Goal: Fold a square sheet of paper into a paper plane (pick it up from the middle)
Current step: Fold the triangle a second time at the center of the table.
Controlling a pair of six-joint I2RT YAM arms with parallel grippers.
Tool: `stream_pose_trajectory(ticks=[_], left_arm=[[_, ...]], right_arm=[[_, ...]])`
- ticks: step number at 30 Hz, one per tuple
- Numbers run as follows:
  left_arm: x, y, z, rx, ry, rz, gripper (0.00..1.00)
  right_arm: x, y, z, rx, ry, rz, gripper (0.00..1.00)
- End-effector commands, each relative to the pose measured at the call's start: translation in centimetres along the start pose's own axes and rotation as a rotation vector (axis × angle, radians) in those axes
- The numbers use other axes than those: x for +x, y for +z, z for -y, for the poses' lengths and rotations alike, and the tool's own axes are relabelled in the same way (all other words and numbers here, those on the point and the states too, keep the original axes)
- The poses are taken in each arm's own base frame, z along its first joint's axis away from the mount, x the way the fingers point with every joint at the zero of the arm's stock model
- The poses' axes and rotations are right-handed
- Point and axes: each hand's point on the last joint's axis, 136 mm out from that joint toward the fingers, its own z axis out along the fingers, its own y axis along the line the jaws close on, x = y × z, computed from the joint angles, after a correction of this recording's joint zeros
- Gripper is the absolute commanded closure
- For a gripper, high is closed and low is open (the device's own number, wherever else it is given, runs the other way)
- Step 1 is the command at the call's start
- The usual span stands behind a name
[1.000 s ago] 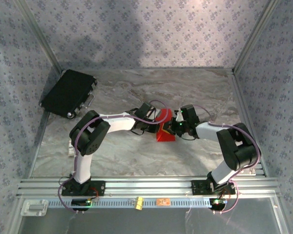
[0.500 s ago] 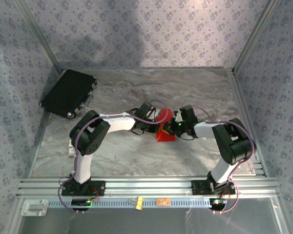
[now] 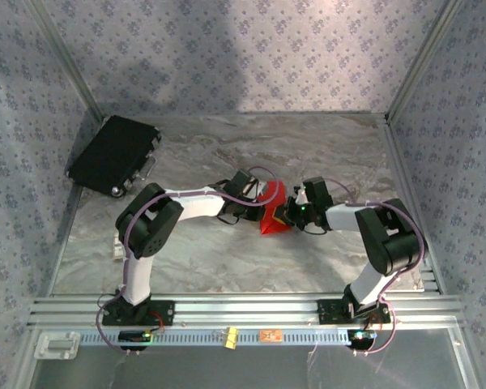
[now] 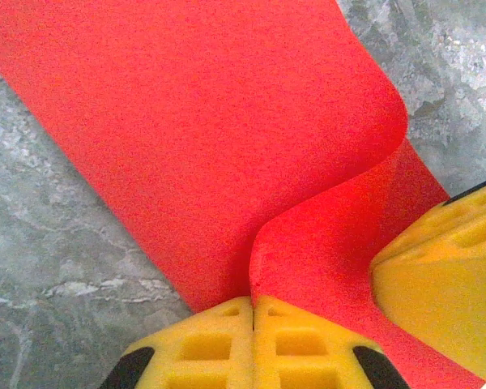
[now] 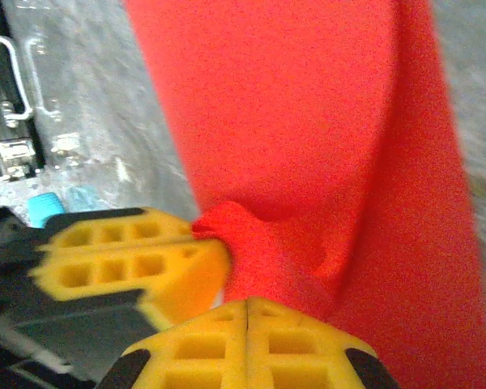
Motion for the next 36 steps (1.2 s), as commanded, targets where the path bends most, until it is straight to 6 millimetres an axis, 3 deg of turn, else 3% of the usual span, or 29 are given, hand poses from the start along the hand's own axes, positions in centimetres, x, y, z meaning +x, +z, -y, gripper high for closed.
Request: stream_pose_trajectory(ticks=[1, 5, 13, 16, 23, 33, 36], left_arm=[[0.9, 0.8, -0.7, -0.014, -0.006, -0.04, 1.0], [1.0, 0.8, -0.7, -0.014, -0.006, -0.046, 1.0], [1.0, 0.7, -0.6, -0.015, 0.002, -0.046, 1.0], [1.0, 0.7, -0.7, -0.02, 0.0, -0.049, 1.0], [1.1, 0.7, -0.7, -0.023, 0.004, -0.053, 1.0], [1.2, 0.7, -0.8, -0.025, 0.004, -0.054, 1.0], [1.2, 0.7, -0.8, -0.025, 0.004, -0.054, 1.0]], right_arm=[[-1.3, -0.4, -1.5, -0.014, -0.045, 0.021, 1.0], [-1.9, 0.6, -0.6, 0.004, -0.032, 0.016, 1.0], [-0.8, 1.1, 5.3, 0.137, 0.049, 0.018, 1.0], [-1.1, 1.0, 5.0, 0.107, 0.062, 0.018, 1.0], [-3.2, -0.1, 1.0, 0.031, -0.009, 0.049, 1.0], [-3.4, 0.5, 5.7, 0.135, 0.046, 0.074, 1.0], [-3.2, 0.4, 6.2, 0.163, 0.06, 0.061, 1.0]])
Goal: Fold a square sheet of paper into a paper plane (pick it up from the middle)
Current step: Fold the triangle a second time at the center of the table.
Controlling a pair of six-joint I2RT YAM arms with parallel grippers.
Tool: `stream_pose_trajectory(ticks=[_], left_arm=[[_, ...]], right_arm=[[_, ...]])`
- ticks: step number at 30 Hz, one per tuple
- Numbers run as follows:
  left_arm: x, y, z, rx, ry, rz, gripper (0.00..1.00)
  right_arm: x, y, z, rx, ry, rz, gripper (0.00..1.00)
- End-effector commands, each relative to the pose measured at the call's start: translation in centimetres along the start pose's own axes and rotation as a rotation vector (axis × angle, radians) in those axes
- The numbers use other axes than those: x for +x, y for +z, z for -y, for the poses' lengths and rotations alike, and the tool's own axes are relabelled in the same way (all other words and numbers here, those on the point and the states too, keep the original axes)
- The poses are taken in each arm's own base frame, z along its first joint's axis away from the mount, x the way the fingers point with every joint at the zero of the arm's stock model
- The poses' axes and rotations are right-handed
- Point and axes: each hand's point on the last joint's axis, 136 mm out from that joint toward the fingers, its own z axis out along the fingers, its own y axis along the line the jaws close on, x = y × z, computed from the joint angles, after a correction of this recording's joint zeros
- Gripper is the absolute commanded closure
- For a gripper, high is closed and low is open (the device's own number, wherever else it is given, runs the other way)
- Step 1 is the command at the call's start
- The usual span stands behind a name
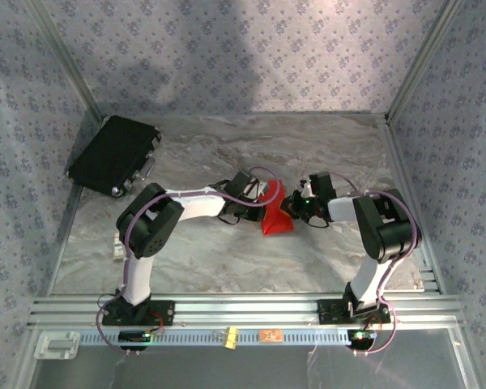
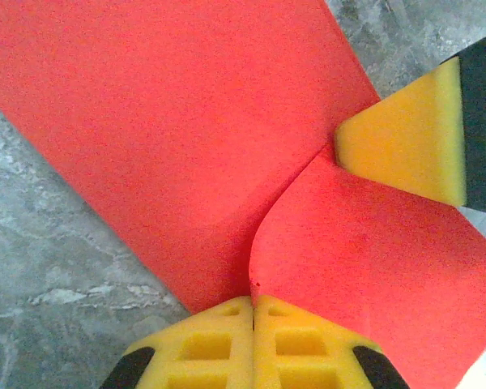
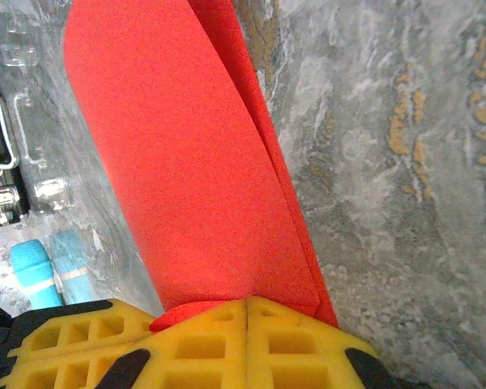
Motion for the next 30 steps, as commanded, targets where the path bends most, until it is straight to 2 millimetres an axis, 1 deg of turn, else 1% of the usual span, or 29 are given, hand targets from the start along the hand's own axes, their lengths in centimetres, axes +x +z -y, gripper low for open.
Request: stream_pose_trajectory(ticks=[1, 6, 10, 15, 18, 22, 28, 30], left_arm=[[1.2, 0.6, -0.9, -0.028, -0.001, -0.056, 1.0], [1.3, 0.7, -0.9, -0.03, -0.002, -0.059, 1.0], [1.3, 0.8, -1.0, -0.032, -0.002, -0.061, 1.0], [1.3, 0.8, -1.0, -0.033, -0.003, -0.062, 1.0], [1.3, 0.8, -1.0, -0.032, -0.003, -0.062, 1.0], [1.3, 0.8, -1.0, -0.033, -0.002, -0.063, 1.0], [1.4, 0.7, -1.0, -0.035, 0.002, -0.064, 1.0], [1.3, 0.7, -1.0, -0.034, 0.003, -0.063, 1.0]], right_arm=[[0.5, 0.2, 3.3, 0.112, 0.045, 0.001, 1.0], [-0.4, -0.5, 2.4, 0.092, 0.054, 0.034, 1.0], [-1.1, -0.6, 3.5, 0.123, 0.09, 0.073, 1.0], [-1.5, -0.9, 4.0, 0.122, 0.107, 0.13, 1.0], [-1.8, -1.3, 3.9, 0.131, 0.102, 0.151, 1.0], [-2.4, -1.8, 2.8, 0.101, 0.06, 0.177, 1.0], [-2.6, -1.8, 3.6, 0.13, 0.07, 0.153, 1.0], [-2.6, -2.0, 3.0, 0.105, 0.06, 0.154, 0.99]])
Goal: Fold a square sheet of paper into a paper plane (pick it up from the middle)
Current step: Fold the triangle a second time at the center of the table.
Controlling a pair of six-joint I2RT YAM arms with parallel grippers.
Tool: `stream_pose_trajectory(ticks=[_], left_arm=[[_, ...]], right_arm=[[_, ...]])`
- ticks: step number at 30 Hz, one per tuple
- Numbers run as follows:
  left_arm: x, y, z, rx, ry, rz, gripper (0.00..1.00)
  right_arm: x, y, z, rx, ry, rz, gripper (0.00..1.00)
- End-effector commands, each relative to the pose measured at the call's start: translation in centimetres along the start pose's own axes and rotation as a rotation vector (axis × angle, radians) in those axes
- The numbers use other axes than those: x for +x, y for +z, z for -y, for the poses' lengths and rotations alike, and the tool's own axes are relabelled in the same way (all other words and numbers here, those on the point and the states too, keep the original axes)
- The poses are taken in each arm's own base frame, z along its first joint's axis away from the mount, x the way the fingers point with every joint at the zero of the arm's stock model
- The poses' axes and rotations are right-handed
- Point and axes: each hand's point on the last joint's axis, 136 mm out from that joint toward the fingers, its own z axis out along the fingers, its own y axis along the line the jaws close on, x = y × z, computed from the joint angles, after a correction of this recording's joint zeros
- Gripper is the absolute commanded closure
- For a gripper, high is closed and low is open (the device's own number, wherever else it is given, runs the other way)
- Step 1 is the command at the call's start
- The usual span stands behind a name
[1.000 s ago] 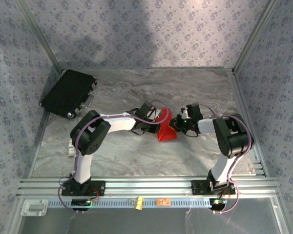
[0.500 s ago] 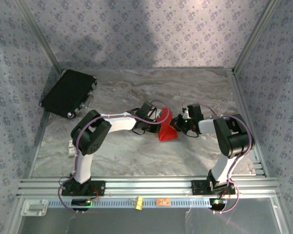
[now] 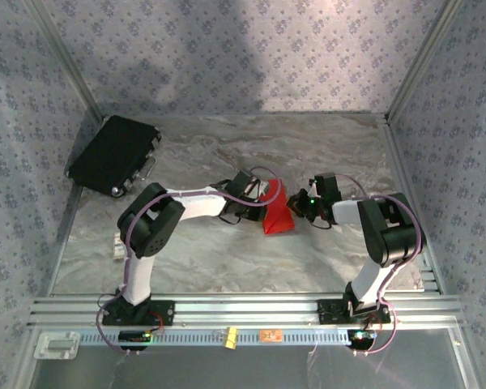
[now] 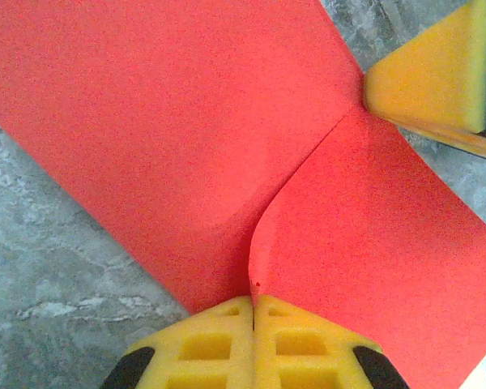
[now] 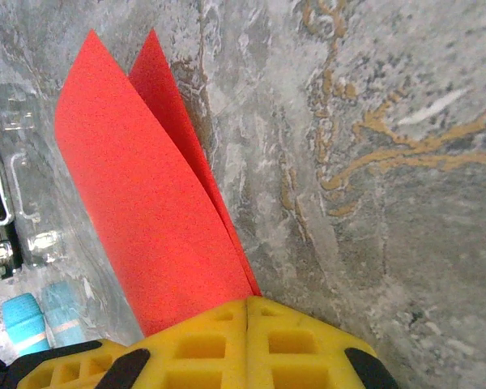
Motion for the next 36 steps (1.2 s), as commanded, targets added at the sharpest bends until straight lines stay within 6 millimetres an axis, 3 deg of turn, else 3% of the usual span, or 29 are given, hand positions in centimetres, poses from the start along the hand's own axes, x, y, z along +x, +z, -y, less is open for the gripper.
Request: stream_pose_trajectory(ticks=[1, 8, 14, 21, 28, 36], left_arm=[[1.5, 0.5, -1.1, -0.035, -0.004, -0.064, 1.0], [1.4, 0.3, -0.8, -0.025, 0.017, -0.069, 1.0], [1.7, 0.1, -0.5, -0.013, 0.045, -0.088, 1.0], [1.8, 0.1, -0.3, -0.001, 0.054, -0.097, 1.0], [1.8, 0.2, -0.4, -0.001, 0.052, -0.099, 1.0], [1.8, 0.2, -0.4, -0.001, 0.052, -0.099, 1.0]], right_arm=[[-0.6, -0.6, 1.1, 0.046, -0.002, 0.025, 0.99], [-0.2, -2.4, -2.1, -0.025, -0.092, 0.016, 0.99], [2.9, -1.4, -3.7, -0.079, -0.129, -0.098, 0.99], [4.3, -0.1, -4.7, -0.099, -0.134, -0.153, 0.99], [5.6, 0.8, -4.8, -0.117, -0.124, -0.194, 1.0], [6.1, 1.4, -1.2, -0.033, -0.078, -0.194, 1.0]])
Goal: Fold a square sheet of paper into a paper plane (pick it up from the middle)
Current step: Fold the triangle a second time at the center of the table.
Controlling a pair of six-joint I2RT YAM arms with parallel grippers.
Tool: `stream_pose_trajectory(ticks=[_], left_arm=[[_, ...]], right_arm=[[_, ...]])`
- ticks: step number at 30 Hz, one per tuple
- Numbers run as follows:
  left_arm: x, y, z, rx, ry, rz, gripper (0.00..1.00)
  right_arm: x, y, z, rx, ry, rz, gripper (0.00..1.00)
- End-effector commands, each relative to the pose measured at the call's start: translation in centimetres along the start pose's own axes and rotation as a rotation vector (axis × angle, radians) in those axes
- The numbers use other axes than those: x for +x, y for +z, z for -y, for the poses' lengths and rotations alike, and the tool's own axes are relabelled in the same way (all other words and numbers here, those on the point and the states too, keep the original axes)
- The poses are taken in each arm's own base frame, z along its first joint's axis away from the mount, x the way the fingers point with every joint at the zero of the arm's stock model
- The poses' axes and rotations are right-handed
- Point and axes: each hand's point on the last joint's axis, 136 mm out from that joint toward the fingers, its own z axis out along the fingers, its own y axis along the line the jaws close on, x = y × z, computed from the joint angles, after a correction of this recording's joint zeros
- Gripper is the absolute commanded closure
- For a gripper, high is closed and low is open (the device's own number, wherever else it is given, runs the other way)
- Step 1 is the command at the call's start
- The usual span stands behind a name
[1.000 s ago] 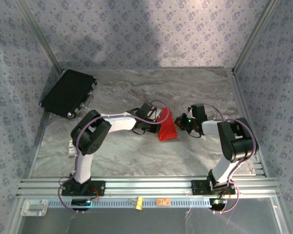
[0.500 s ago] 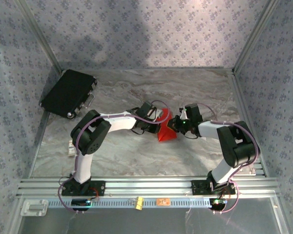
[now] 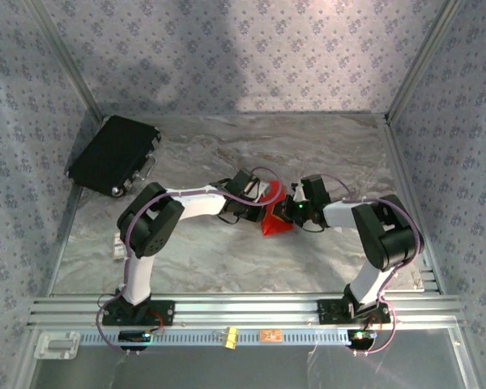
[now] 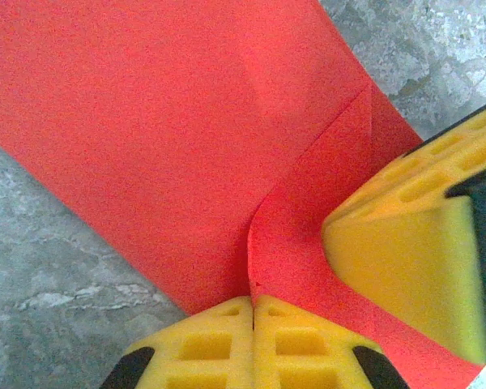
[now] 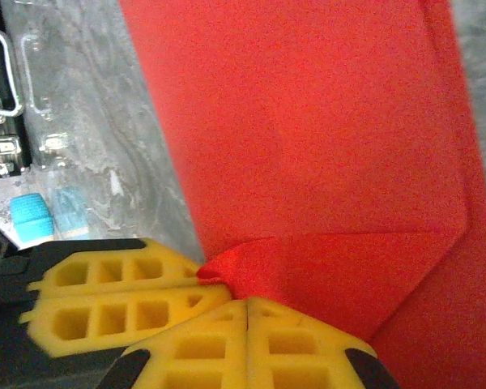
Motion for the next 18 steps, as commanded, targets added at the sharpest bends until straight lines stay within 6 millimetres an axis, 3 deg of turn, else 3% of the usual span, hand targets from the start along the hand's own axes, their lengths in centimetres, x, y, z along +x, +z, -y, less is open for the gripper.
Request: stream_pose_trajectory(ticks=[1, 6, 11, 12, 18], left_arm=[[1.3, 0.4, -0.5, -0.01, -0.006, -0.063, 1.0], [-0.1, -0.4, -0.1, 0.004, -0.036, -0.017, 0.99], [-2.2, -2.5, -0.7, -0.056, -0.112, 0.059, 0.82], [-2.6, -3.0, -0.7, -0.059, -0.132, 0.073, 0.74], [-3.6, -5.6, 0.0, -0.067, -0.199, 0.113, 0.69]], right_arm=[[0.7, 0.3, 2.5, 0.052, 0.055, -0.012, 1.0], [1.7, 0.2, 4.2, 0.105, 0.084, -0.015, 1.0], [1.3, -0.6, 4.5, 0.122, 0.101, 0.023, 1.0], [1.3, -0.5, 4.4, 0.119, 0.104, 0.021, 1.0], [1.3, -0.3, 4.4, 0.123, 0.148, 0.034, 1.0]])
